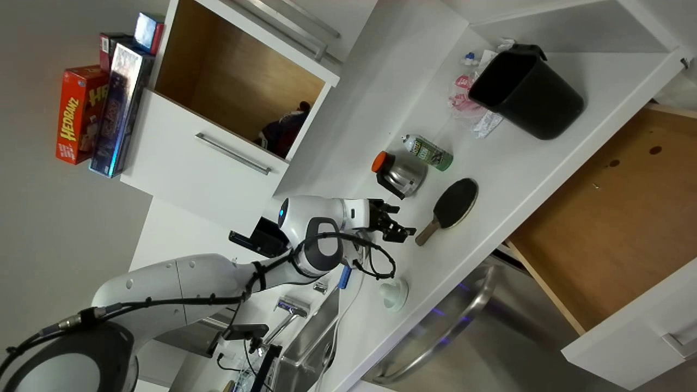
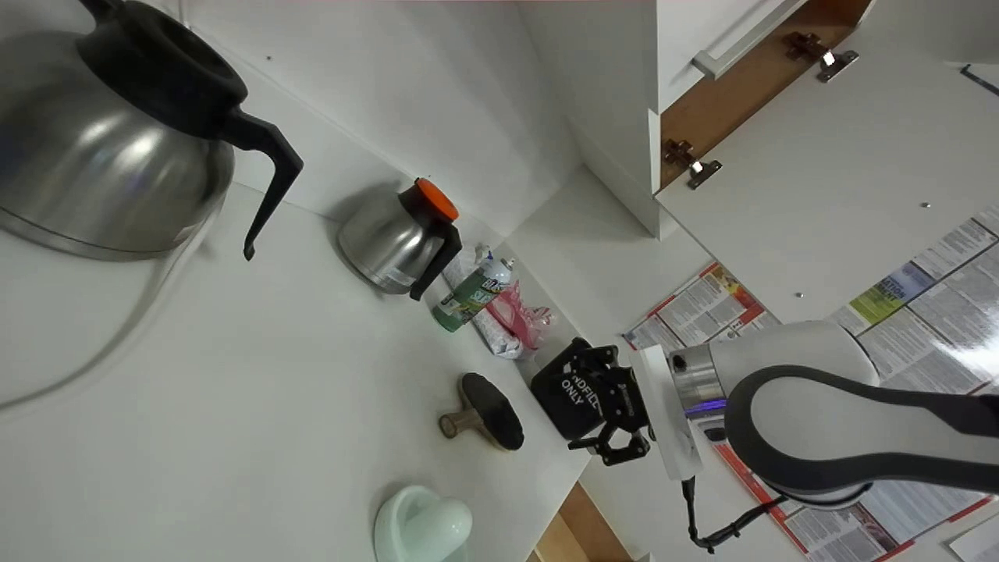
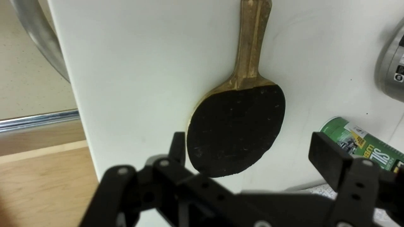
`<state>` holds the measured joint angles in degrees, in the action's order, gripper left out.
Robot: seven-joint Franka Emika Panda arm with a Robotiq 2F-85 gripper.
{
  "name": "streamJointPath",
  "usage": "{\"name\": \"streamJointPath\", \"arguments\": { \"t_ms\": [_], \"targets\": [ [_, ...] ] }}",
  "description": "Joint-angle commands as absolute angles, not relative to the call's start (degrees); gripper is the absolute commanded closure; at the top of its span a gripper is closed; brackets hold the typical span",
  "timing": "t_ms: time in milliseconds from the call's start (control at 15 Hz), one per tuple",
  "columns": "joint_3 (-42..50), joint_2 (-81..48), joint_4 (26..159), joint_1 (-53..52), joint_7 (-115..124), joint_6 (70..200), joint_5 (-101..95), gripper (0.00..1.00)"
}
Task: Open the topmost drawer and place the black paddle inside the drawer
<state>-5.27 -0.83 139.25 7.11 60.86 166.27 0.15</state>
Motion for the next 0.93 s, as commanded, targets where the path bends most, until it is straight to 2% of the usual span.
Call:
{"name": "streamJointPath", "arguments": {
  "t_ms": [0,67,533,867],
  "targets": [
    [-4.4,-3.1,135.0,3.4,54.8,162.8,6.5,0.00],
    [-5.4,-1.6,137.8,6.1,59.6,165.1,1.8,0.00],
    [-5.0,-3.4,136.0,3.7,56.7,165.1,4.9,0.00],
    [-4.1,-4.9,134.7,3.0,64.4,164.2,-3.5,0.00]
  ]
}}
